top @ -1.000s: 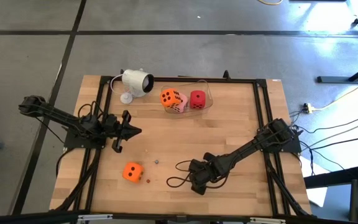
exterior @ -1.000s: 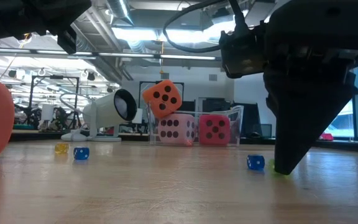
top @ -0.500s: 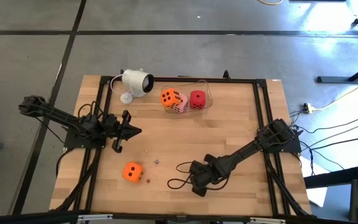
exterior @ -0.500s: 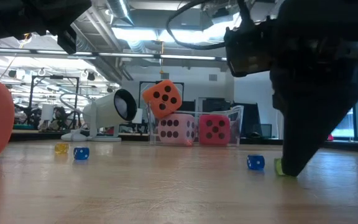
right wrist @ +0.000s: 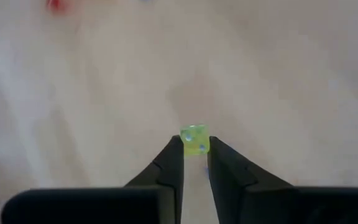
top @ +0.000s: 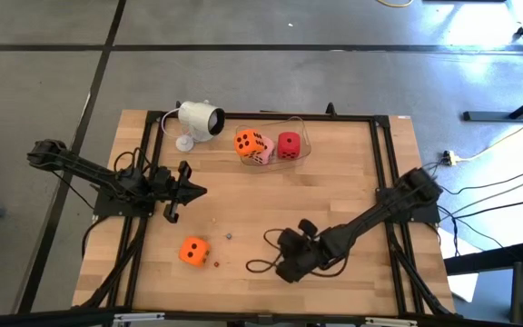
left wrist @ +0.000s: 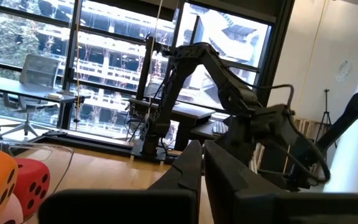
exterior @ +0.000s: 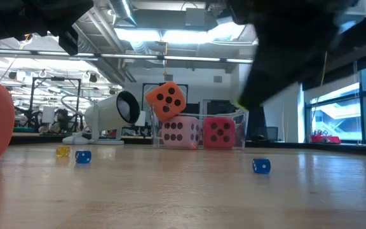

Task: Pick & Place Dice
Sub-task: Put the small green die into the transparent bin, then put the bottom small blue die into the transparent bin

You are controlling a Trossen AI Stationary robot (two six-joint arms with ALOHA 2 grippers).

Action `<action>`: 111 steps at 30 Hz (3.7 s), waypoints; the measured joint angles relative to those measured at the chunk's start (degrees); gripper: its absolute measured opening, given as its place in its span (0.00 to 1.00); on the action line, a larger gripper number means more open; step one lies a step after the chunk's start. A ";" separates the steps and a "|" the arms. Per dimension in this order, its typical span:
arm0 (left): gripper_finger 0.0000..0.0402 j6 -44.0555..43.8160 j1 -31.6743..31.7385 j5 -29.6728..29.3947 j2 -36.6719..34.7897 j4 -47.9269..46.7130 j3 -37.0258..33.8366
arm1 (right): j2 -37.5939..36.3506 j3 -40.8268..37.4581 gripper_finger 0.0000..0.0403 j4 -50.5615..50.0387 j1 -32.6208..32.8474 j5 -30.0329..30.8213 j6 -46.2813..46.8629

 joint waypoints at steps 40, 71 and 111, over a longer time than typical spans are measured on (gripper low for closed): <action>0.02 -0.01 0.00 -0.01 0.00 0.00 0.00 | -16.20 -19.26 0.14 24.07 -34.83 8.69 -41.18; 0.03 -0.01 0.00 0.00 0.02 -0.01 0.00 | -10.82 -20.05 0.28 29.71 -45.12 2.42 -43.89; 0.03 0.00 0.00 -0.02 0.01 -0.01 0.00 | -9.73 -20.01 0.29 32.16 -40.73 0.90 -42.46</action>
